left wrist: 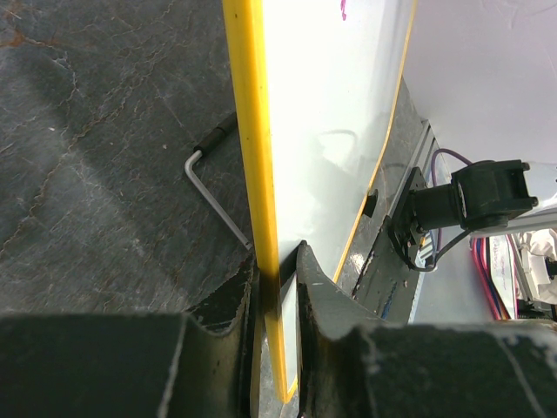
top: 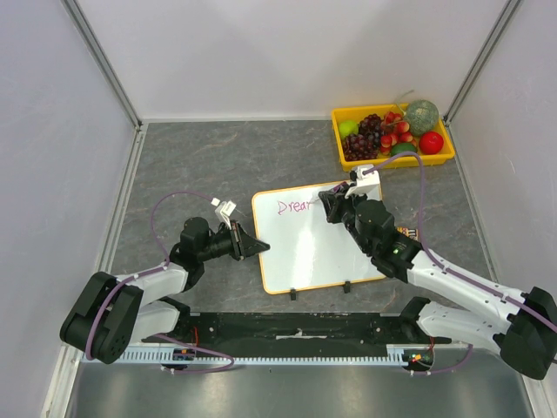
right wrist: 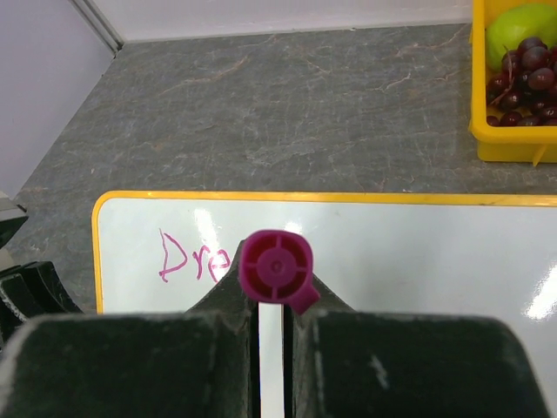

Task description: Write a sentence on the whiteboard

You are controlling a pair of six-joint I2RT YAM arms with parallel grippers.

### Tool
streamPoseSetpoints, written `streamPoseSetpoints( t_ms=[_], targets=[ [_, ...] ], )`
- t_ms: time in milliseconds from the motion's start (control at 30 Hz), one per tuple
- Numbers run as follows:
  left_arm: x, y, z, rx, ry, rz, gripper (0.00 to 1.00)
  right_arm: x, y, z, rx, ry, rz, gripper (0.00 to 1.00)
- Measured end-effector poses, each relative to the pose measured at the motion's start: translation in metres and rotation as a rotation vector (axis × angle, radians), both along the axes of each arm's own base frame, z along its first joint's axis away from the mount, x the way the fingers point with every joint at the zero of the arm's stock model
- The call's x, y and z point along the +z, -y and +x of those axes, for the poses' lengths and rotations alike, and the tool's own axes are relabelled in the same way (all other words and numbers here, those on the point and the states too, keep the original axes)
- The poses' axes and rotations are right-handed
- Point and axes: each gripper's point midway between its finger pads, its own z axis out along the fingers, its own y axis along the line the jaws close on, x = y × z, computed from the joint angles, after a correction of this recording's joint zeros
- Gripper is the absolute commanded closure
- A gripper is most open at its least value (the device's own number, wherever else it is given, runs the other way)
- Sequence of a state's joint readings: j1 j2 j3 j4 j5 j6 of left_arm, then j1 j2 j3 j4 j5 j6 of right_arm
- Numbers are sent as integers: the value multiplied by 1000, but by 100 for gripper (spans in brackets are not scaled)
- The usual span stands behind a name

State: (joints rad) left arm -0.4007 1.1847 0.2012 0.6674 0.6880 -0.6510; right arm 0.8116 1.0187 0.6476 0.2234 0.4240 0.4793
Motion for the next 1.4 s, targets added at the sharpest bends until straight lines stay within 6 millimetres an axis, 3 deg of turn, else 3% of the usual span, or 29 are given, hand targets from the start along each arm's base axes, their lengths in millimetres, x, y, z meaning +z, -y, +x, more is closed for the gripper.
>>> streamPoseSetpoints(
  t_ms=[767,1400],
  targets=[
    [0,0,0,1,-1,1,98,-9,6,-7,13,-13,6,100],
    [0,0,0,1,-1,1,98,-1,9,3,-33,2,-2,100]
  ],
)
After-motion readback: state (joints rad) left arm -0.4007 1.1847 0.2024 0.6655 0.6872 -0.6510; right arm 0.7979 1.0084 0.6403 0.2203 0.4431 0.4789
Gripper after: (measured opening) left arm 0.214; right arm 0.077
